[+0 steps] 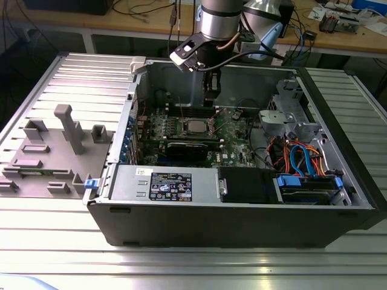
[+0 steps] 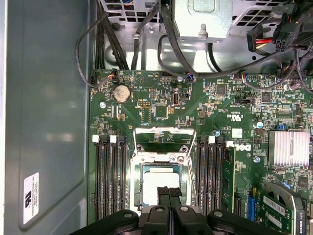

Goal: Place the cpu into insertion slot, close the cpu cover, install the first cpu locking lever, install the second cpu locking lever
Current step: 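Close the cpu cover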

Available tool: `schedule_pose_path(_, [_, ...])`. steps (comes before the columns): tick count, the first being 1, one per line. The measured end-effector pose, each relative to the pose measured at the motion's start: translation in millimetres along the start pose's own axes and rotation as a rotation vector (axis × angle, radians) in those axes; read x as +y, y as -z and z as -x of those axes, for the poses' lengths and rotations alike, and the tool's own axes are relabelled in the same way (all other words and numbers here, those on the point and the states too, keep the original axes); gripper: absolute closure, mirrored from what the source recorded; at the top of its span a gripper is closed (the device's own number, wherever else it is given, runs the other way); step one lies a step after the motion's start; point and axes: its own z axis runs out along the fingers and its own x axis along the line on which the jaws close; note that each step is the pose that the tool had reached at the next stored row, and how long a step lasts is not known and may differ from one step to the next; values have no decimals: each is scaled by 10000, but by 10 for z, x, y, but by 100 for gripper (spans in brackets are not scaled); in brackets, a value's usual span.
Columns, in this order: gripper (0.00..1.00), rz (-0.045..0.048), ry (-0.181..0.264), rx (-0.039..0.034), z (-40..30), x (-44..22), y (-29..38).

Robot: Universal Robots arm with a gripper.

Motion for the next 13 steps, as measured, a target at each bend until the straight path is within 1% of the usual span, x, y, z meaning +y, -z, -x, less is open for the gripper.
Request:
schedule_pose_path(6, [89, 0, -2, 1, 1, 56, -1])
schedule_pose_path(13, [89, 0, -3, 0, 1, 72, -5])
